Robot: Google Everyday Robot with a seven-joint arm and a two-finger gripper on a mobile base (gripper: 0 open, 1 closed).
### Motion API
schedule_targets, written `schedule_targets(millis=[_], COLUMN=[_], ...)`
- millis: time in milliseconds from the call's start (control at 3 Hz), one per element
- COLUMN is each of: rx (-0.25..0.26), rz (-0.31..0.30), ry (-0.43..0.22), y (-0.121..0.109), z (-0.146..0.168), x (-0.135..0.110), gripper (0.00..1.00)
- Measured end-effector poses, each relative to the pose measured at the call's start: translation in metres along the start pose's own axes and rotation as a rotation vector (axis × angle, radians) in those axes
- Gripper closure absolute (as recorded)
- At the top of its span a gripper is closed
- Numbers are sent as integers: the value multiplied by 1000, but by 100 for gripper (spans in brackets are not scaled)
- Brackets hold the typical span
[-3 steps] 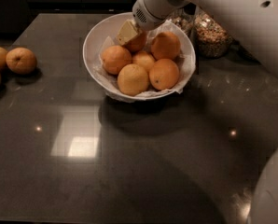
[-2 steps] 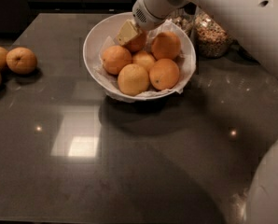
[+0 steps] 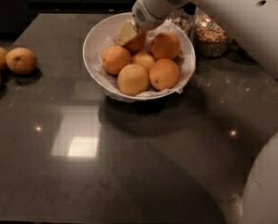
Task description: Pick orange from white bowl
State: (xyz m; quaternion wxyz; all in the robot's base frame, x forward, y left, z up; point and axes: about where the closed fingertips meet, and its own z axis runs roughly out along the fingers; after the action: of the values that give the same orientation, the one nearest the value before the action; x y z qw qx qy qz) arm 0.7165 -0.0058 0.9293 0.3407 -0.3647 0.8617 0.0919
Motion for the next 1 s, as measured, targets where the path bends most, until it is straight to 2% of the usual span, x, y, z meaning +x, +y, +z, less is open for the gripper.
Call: schedule_targets(millis=[333,1000], rx=[0,0], rz=[0,0], ry=[0,0], y=[0,0], z=[0,-2], x=[0,-2], gripper=[100,100])
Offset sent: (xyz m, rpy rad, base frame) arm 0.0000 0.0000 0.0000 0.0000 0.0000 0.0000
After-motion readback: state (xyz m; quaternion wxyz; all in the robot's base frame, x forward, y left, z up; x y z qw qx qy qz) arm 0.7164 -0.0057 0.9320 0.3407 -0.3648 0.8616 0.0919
